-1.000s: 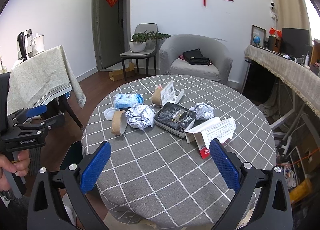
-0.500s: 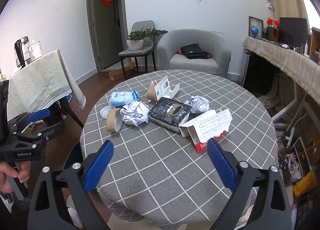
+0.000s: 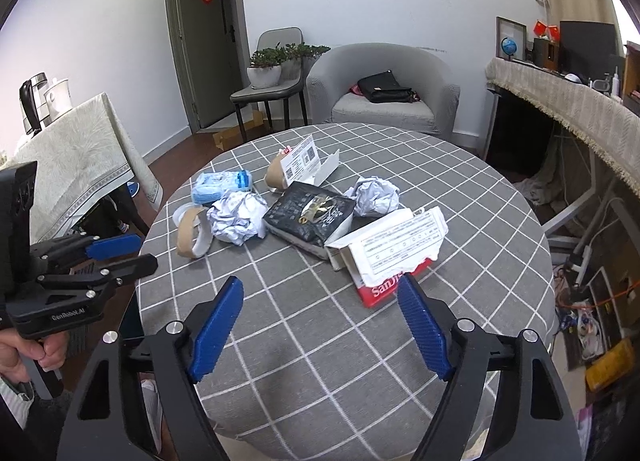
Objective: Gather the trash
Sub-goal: 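Grasp the brown tape roll with the left gripper while the right gripper grasps the white-red paper box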
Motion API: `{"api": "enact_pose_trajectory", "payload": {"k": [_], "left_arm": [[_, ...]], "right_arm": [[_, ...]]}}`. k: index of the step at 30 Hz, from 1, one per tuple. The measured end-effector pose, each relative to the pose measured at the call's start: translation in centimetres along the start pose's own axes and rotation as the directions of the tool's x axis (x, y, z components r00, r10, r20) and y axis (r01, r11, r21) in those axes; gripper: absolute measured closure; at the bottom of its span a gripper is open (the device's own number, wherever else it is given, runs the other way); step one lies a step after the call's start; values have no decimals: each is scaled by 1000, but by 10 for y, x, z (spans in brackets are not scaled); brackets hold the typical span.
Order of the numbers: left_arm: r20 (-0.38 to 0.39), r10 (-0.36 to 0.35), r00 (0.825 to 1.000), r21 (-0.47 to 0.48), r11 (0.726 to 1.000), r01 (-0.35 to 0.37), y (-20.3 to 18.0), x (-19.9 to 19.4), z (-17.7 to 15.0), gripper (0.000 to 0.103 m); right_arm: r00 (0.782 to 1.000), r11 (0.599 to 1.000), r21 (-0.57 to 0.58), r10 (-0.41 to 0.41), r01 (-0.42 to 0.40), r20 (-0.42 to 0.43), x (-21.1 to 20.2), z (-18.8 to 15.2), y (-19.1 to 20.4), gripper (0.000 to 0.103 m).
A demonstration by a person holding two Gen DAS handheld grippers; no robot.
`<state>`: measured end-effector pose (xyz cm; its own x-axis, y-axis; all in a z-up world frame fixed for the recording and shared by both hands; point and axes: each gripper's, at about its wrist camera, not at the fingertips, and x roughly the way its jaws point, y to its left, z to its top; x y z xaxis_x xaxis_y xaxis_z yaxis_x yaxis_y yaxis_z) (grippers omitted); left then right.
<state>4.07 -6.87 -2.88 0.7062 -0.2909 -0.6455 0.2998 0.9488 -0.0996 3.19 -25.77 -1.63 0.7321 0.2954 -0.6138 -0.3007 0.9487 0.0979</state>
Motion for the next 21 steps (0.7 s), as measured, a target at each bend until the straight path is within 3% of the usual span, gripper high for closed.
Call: {"api": "enact_pose_trajectory", "payload": {"k": [6,14,21], "left_arm": [[-17,-28,999,-10,1000,28,-4,16,10,61],[-29,-3,1000,-31,1000,2,-7,38,21,65],[-59,-2,998,-42,999,0,-7,57,29,81]], "right_arm": [[1000,1000,16,-1,1,-5,6,5,-10,28],[1000,999,43,-19,20,-13,12,8,-30,28],[1000,996,86,-19,20,-19,21,10,-41,27]]}}
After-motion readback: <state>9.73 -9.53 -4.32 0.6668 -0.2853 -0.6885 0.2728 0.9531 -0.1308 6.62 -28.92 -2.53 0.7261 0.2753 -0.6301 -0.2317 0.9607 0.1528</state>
